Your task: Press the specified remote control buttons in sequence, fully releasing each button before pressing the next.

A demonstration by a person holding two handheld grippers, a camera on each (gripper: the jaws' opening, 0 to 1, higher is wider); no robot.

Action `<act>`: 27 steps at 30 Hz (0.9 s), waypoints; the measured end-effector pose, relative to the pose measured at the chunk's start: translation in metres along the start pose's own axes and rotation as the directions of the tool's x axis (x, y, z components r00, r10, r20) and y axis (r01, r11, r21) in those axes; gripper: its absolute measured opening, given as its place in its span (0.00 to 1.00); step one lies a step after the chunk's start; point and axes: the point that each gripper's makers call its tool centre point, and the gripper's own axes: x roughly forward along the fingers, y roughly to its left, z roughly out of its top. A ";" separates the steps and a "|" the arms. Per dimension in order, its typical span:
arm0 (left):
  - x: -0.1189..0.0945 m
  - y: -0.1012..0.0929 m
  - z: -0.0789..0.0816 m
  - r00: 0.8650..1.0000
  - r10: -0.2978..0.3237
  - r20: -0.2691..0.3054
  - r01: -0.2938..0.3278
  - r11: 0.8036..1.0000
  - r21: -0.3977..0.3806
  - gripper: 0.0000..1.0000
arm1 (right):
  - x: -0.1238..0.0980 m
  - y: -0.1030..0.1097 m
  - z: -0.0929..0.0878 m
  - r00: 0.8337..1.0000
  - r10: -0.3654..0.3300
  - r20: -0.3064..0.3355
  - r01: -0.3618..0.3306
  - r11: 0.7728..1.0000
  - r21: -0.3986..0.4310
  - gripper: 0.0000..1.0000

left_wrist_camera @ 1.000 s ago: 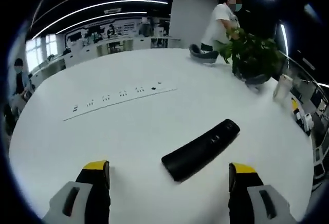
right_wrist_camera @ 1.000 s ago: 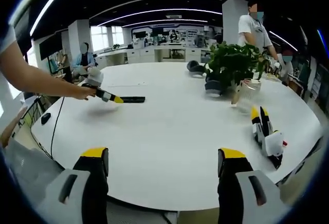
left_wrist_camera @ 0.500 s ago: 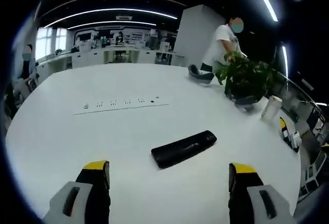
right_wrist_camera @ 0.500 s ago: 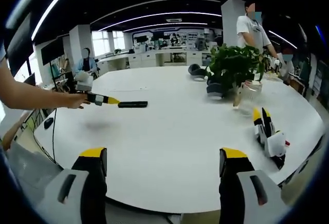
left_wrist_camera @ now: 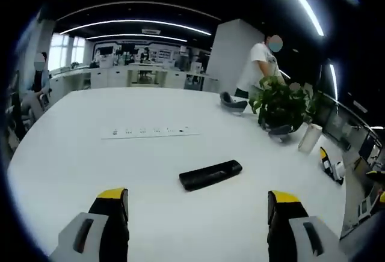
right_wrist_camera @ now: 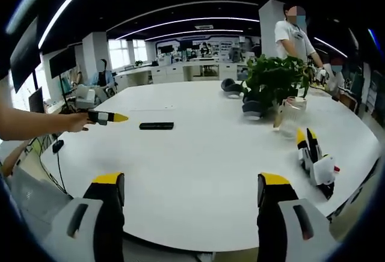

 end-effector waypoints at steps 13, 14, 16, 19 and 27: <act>-0.050 -0.011 0.010 0.996 0.017 0.086 -0.015 1.000 -0.024 1.00 | -0.002 0.001 0.005 1.000 0.003 0.029 -0.003 1.000 0.010 1.00; -0.054 -0.011 0.011 0.996 0.024 0.091 -0.022 0.999 -0.025 1.00 | -0.002 0.001 0.005 1.000 0.003 0.031 -0.004 1.000 0.011 1.00; -0.064 -0.012 0.011 0.994 0.040 0.106 -0.037 0.999 -0.030 1.00 | -0.002 0.001 0.005 0.999 0.004 0.035 -0.004 1.000 0.015 1.00; -0.078 -0.014 0.011 0.991 0.054 0.125 -0.049 0.998 -0.041 1.00 | -0.003 0.002 0.006 0.999 0.005 0.040 -0.005 1.000 0.015 1.00; -0.112 -0.024 0.011 0.984 0.077 0.160 -0.072 0.997 -0.037 1.00 | -0.004 0.003 0.009 0.998 0.011 0.059 -0.012 1.000 0.012 1.00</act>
